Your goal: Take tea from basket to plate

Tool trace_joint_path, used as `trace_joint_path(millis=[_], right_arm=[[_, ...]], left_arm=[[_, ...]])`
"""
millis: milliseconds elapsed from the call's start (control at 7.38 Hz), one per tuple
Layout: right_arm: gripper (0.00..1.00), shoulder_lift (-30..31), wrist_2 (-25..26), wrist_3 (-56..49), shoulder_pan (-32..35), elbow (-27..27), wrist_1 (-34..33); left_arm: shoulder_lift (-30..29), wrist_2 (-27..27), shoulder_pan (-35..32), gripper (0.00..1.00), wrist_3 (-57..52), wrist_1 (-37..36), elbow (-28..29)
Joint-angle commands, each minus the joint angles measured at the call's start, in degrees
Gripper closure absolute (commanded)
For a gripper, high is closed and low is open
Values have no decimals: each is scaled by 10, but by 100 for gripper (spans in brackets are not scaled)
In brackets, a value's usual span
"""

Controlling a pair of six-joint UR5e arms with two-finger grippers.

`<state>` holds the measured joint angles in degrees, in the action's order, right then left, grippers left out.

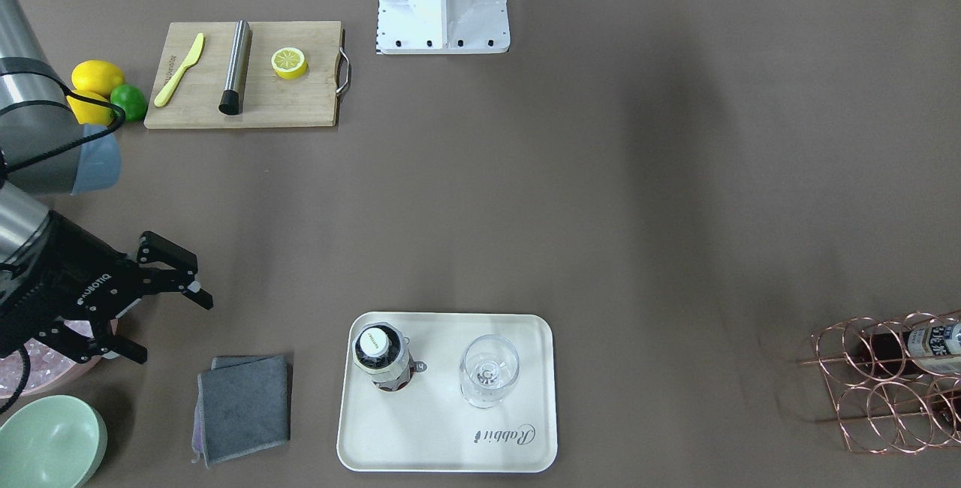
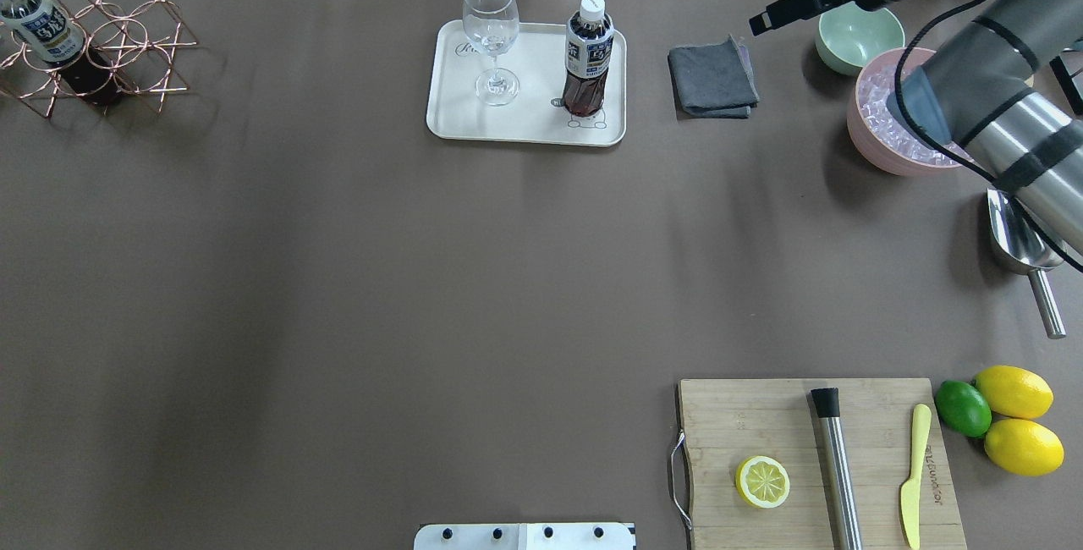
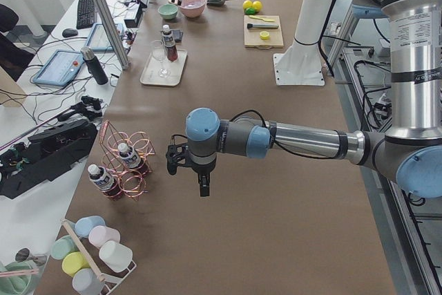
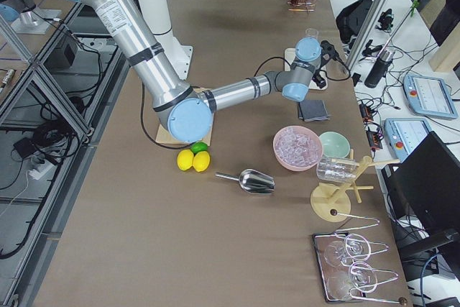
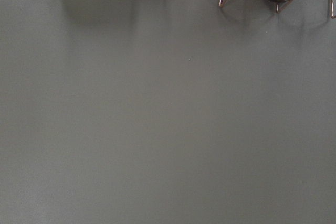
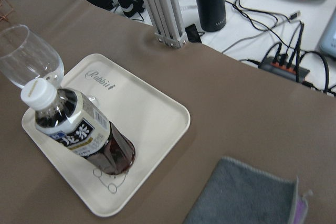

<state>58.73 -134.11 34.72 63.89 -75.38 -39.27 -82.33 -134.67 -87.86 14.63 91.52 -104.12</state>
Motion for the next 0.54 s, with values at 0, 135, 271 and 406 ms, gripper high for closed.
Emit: trace_joint_path(millis=[0,135,271,406], right_arm=[[0,87,-86,108,34,-130,-181],[0,129,-98,173,36,-193,-247],[0,182,-92,237,37,-249,-279],[0,243,-91,295,37,-300,-308]], left_arm=[[1,-2,0,2,-3,-18,4],[1,-2,0,2,-5,-17,18],[-9,-2,1,2,-7,-15,36],[-7,-2,1,2,-19,-13,37]])
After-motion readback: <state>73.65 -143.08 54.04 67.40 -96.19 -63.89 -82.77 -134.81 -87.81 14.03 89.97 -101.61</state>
